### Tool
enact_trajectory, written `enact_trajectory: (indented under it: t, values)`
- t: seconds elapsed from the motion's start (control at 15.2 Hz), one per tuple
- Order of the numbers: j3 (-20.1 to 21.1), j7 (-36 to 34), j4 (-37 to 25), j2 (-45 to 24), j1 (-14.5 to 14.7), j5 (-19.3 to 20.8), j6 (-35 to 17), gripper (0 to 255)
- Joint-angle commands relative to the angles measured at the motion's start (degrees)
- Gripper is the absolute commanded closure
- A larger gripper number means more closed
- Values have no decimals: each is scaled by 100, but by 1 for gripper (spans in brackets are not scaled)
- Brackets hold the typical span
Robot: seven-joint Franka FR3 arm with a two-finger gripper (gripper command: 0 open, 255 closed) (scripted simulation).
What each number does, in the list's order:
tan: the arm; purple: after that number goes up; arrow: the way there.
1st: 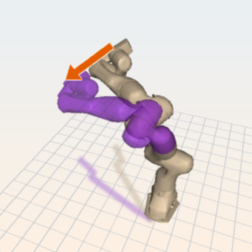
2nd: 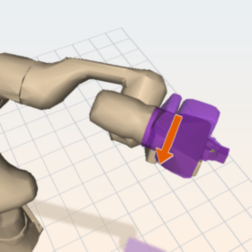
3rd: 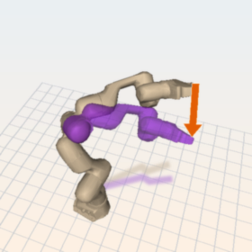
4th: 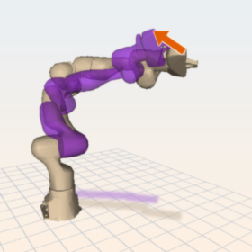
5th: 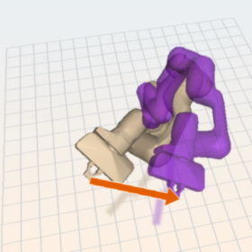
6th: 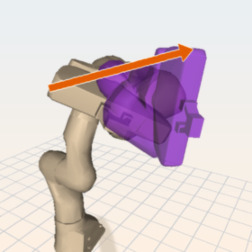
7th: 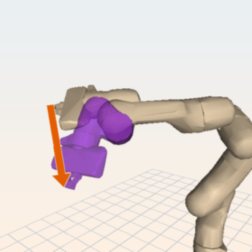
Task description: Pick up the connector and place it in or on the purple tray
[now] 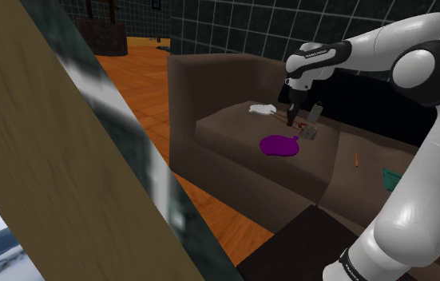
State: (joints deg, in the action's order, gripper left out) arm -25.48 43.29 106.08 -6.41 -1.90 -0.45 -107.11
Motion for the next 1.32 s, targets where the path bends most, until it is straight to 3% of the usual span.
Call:
enact_trajectory:
  t: [0.0, 0.79, 1.25]
  values:
    - [24, -71, 163, 36, 36, 15, -128, 255]
    - [41, 8, 716, -278, 4, -132, -966, 255]
    - [41, 8, 716, -278, 4, -132, -966, 255]
